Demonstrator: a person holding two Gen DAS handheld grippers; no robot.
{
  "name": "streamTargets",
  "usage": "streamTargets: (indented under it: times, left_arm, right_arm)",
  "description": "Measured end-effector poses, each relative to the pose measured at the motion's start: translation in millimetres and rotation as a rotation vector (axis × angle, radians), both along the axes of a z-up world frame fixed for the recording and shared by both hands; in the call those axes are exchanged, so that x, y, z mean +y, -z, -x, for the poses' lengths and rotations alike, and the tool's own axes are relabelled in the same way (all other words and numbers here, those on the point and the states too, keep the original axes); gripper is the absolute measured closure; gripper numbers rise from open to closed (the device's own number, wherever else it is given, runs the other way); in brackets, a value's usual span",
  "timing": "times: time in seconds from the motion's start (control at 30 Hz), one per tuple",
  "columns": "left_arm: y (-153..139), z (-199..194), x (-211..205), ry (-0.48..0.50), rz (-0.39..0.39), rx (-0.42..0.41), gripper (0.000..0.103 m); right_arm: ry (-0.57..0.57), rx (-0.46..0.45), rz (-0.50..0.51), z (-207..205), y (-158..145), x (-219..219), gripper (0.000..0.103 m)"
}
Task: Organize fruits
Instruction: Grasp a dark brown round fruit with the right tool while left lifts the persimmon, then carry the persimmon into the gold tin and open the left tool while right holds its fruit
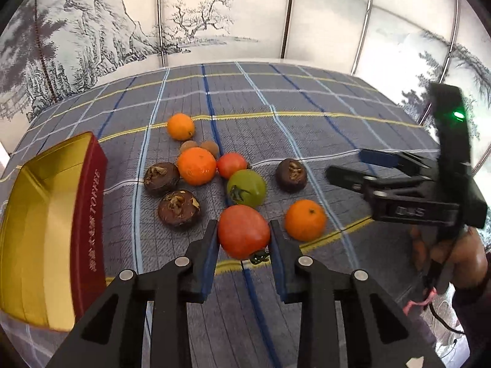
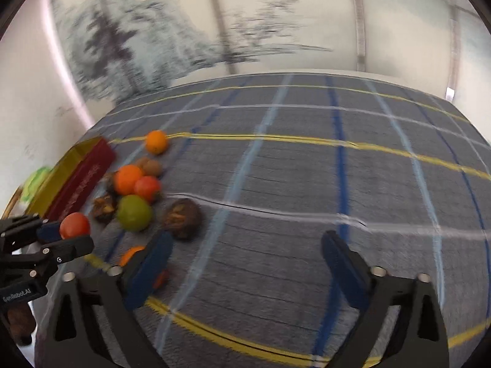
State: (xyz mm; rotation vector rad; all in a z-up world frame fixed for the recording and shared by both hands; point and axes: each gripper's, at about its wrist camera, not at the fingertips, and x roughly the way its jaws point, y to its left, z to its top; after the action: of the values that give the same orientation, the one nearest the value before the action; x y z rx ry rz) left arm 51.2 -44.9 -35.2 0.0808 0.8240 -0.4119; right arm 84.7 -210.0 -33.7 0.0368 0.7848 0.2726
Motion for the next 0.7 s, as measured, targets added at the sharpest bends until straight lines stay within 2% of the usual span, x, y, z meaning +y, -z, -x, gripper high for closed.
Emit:
streamTargets:
  times: [0.17,0.43,0.5,0.53,0.6,0.7]
  left_arm:
    - [-11.1,14.8,6.3,0.002,0.013,-0.016,0.075]
    - [-18.3,20.2,15.4,-0.018,0.03,-0.024,0.075]
    - [-19.9,21.7,16.9,-0.023,0.032,-0.03,0.075]
    - [-21.0,22.6,17.9,-0.024,0.033,-0.033,0.075]
    - [-21.3,21.8,19.9,-0.027,0.037,-0.032,0.075]
    - [-21.2,21.7,22.8,-0.036,0.034,-0.035,0.075]
  right_arm:
    - [-0.147,0.068,0.078,-23.1,3.7,28.6,0.033]
    - [-0.266,0.144,0.153,-44.2,14.4,58.0,0.042]
    - [-0.278,0.139,0.199,-43.8,17.0,63.5,0.059]
    - [-0.275,0.139,0.212,-44.7,16.7,62.9,0.062]
    - [-0.275,0.152,0.179,-44.9,15.8,57.6,0.064]
    - [-0.232,0.13,0.179,-44.4,15.5,45.7,0.064]
